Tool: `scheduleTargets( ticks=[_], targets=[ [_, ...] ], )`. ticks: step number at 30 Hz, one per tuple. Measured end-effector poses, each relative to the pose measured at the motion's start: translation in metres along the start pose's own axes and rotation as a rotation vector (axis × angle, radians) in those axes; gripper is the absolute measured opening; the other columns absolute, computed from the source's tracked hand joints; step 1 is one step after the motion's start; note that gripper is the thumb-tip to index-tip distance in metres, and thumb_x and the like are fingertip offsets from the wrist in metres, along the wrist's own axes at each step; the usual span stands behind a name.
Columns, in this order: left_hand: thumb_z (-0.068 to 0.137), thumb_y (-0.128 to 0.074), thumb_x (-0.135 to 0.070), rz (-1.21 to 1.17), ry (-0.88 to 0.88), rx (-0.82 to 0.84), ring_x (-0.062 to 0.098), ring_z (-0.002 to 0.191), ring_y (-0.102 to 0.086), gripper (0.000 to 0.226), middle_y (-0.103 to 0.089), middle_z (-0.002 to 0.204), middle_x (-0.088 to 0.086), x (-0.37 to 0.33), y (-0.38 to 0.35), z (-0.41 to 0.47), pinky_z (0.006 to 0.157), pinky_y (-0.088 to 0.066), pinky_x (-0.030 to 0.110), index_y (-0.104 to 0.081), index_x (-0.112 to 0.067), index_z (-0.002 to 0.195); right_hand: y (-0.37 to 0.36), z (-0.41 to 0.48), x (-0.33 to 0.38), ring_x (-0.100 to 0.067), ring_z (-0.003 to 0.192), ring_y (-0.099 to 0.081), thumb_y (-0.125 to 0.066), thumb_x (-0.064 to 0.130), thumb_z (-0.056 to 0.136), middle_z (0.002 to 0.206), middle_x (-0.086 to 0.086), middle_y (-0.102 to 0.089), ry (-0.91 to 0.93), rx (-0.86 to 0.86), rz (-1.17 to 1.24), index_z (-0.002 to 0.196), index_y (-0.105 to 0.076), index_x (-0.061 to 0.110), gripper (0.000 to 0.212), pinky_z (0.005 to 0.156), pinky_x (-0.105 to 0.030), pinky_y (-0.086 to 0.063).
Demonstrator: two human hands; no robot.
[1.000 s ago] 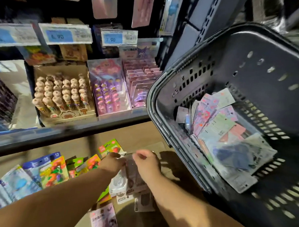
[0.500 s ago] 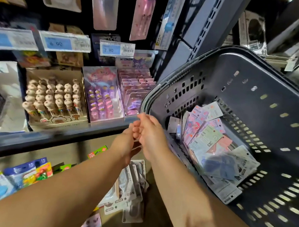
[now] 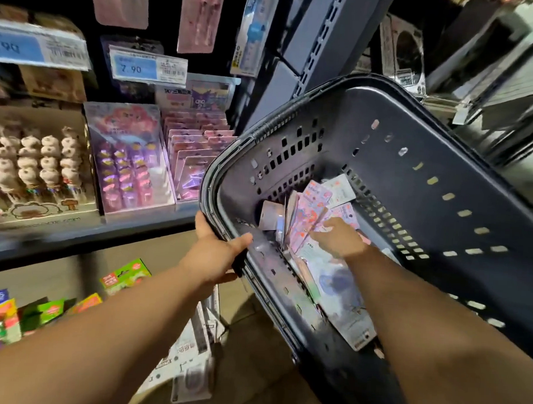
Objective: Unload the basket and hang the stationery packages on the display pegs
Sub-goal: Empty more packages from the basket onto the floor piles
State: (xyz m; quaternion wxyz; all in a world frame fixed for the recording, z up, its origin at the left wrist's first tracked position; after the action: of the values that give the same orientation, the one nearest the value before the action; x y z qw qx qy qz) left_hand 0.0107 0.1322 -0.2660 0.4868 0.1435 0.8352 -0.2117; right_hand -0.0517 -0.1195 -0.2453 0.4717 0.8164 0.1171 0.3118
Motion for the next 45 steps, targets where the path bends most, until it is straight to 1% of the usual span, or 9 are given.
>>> scheduleTargets(
  ticks=[5, 10, 15, 25, 29, 33, 36, 41, 45],
  targets=[
    [0.092, -0.067, -0.014, -0.022, -0.05, 0.013, 0.026, 0.084, -0.07, 0.058, -0.065, 0.112, 0.002, 0.004, -0.003, 0.001, 0.067, -0.059, 0.043, -0.027, -0.031, 0.131, 0.024, 0.013, -0.091, -0.034, 0.128, -0.048, -0.08, 0.05, 0.074, 0.137, -0.016, -0.049, -0.293, -0.048, -0.211, 0.141, -0.04, 0.006, 0.09, 0.103, -0.038, -0.043],
    [0.092, -0.066, -0.015, 0.011, -0.089, 0.001, 0.022, 0.081, -0.072, 0.051, -0.066, 0.112, 0.0, 0.005, -0.004, -0.002, 0.066, -0.058, 0.04, -0.029, -0.027, 0.125, 0.01, 0.02, -0.157, -0.034, 0.133, -0.041, -0.079, 0.066, 0.058, 0.144, -0.017, -0.039, -0.464, -0.113, -0.19, 0.145, -0.032, 0.01, 0.114, 0.101, -0.04, -0.042],
    [0.092, -0.065, -0.012, 0.016, -0.138, 0.012, 0.005, 0.073, -0.072, 0.055, -0.063, 0.108, -0.011, 0.01, -0.002, -0.001, 0.055, -0.057, 0.025, -0.028, -0.027, 0.129, 0.002, 0.01, -0.157, -0.036, 0.133, -0.032, -0.089, 0.046, 0.06, 0.146, -0.017, -0.027, -0.498, -0.398, -0.093, 0.149, -0.025, 0.02, 0.113, 0.1, -0.042, -0.042],
    [0.093, -0.061, -0.011, 0.01, -0.153, 0.035, 0.007, 0.074, -0.072, 0.058, -0.062, 0.112, -0.007, 0.012, -0.002, 0.001, 0.052, -0.054, 0.021, -0.024, -0.027, 0.135, -0.003, 0.019, -0.153, -0.044, 0.126, -0.043, -0.093, 0.02, 0.06, 0.149, -0.022, -0.022, -0.65, -0.487, 0.349, 0.152, 0.004, 0.032, 0.135, 0.09, -0.052, -0.046],
    [0.093, -0.061, -0.01, 0.014, -0.156, 0.031, 0.008, 0.071, -0.072, 0.058, -0.062, 0.107, -0.008, 0.011, -0.004, 0.0, 0.052, -0.055, 0.022, -0.024, -0.025, 0.134, -0.017, 0.019, -0.155, -0.044, 0.123, -0.048, -0.092, 0.024, 0.062, 0.14, -0.022, -0.043, -0.644, -0.494, 0.553, 0.151, -0.007, 0.027, 0.124, 0.097, -0.053, -0.043],
    [0.093, -0.061, -0.009, 0.014, -0.14, 0.026, 0.009, 0.069, -0.072, 0.055, -0.064, 0.107, -0.004, 0.01, -0.004, -0.002, 0.051, -0.054, 0.021, -0.026, -0.026, 0.132, -0.025, 0.018, -0.146, -0.04, 0.111, -0.057, -0.092, 0.034, 0.059, 0.138, -0.017, -0.046, -0.615, -0.464, 0.539, 0.137, -0.04, 0.015, 0.095, 0.082, -0.043, -0.052],
    [0.093, -0.061, -0.008, 0.01, -0.141, 0.017, 0.008, 0.07, -0.072, 0.054, -0.064, 0.105, -0.009, 0.011, -0.004, -0.001, 0.051, -0.055, 0.022, -0.027, -0.025, 0.132, -0.029, 0.02, -0.138, -0.038, 0.103, -0.06, -0.092, 0.026, 0.06, 0.137, -0.018, -0.04, -0.599, -0.485, 0.601, 0.132, -0.036, 0.02, 0.091, 0.075, -0.041, -0.054],
    [0.093, -0.061, -0.01, 0.034, -0.145, 0.014, 0.002, 0.066, -0.07, 0.052, -0.062, 0.097, -0.015, 0.01, -0.005, -0.002, 0.048, -0.052, 0.018, -0.027, -0.023, 0.131, -0.027, 0.03, -0.137, -0.038, 0.121, -0.052, -0.09, 0.022, 0.065, 0.142, -0.016, -0.044, -0.521, -0.43, 0.64, 0.151, -0.011, 0.024, 0.117, 0.096, -0.047, -0.044],
    [0.093, -0.062, -0.013, 0.043, -0.134, 0.011, 0.003, 0.067, -0.071, 0.053, -0.064, 0.092, -0.017, 0.011, -0.005, 0.001, 0.049, -0.052, 0.019, -0.026, -0.024, 0.132, -0.024, 0.034, -0.128, -0.038, 0.12, -0.054, -0.087, 0.041, 0.065, 0.139, -0.015, -0.05, -0.526, -0.404, 0.478, 0.146, -0.032, 0.014, 0.102, 0.097, -0.047, -0.048]
  ],
)
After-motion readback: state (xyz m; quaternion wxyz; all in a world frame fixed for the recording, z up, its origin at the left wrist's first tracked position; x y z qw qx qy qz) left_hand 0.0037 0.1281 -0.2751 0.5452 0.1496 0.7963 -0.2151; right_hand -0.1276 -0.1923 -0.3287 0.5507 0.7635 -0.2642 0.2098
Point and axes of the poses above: each hand's wrist, its own z-axis towards the middle knuckle, its own y-axis out of the back of the hand, x = y × z, the point moved 1 cm from there along z, towards the middle knuckle
